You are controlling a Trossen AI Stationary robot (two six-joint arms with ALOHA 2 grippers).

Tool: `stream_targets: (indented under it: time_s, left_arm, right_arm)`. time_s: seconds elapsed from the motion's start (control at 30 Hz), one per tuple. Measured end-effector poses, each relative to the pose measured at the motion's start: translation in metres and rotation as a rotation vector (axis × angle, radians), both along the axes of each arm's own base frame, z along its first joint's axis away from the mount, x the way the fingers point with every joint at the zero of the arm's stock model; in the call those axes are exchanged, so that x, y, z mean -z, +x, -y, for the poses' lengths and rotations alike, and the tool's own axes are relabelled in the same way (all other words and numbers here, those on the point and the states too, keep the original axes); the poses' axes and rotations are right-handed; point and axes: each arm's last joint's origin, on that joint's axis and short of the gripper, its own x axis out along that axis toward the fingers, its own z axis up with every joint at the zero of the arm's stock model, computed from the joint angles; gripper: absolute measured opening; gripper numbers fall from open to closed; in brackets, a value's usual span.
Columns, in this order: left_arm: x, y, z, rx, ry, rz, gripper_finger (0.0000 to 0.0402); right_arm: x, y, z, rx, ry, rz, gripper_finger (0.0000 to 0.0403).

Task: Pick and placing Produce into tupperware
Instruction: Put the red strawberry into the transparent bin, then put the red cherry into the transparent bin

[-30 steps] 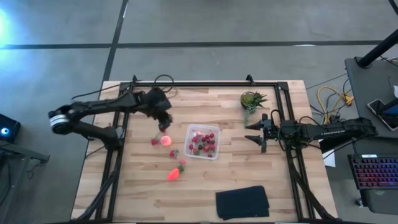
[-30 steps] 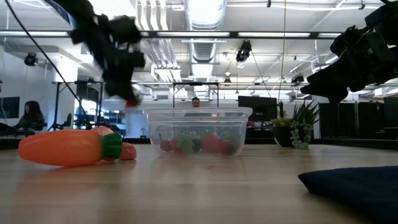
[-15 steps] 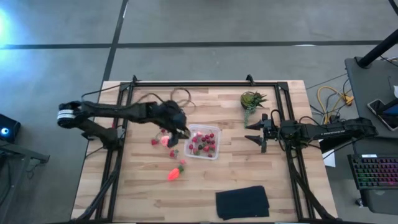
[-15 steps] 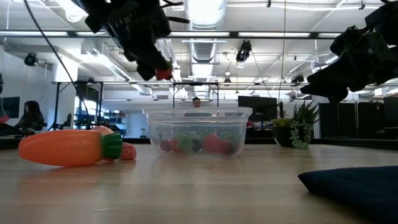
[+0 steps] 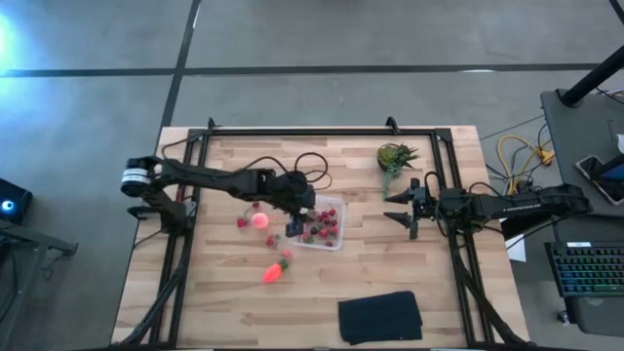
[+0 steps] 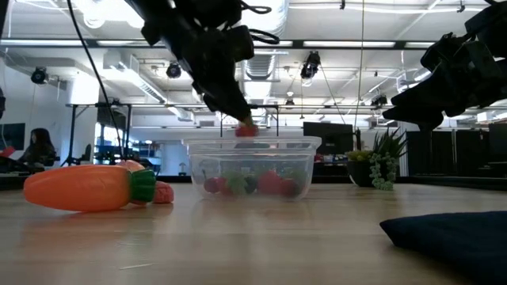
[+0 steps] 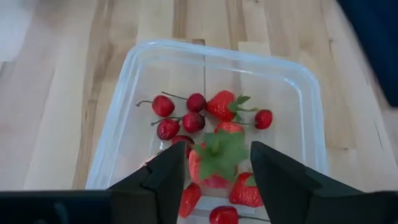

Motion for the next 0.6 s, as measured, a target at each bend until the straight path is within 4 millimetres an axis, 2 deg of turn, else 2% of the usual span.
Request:
stream_targets:
  time_s: [0.2, 0.3, 0.4, 0.5, 0.6]
  left_arm:
    - [-0.011, -0.007, -0.001, -0.062, 0.019, 0.01, 0.0228]
    - [-0.012, -0.025, -0.004, -0.157, 0.016, -0.137, 0.0246]
    - [-0.012, -0.051, -0.007, -0.234, 0.056, -0.336, 0.0243]
    - [-0.007, -0.076, -0.009, -0.337, 0.167, -0.502, 0.022]
    - [-0.005, -0.091, -0.015, -0.524, 0.137, -0.543, 0.0188]
  right_arm:
    - [0.0, 0.0, 0.0, 0.0, 0.0, 0.0, 0.0228]
    - [0.0, 0.0, 0.0, 0.0, 0.0, 0.0, 0.0228]
    - [0.0, 0.0, 0.0, 0.0, 0.0, 0.0, 0.0228]
    - [0.0, 0.0, 0.0, 0.0, 0.0, 0.0, 0.0228]
    - [0.0, 0.0, 0.0, 0.0, 0.0, 0.0, 0.0228]
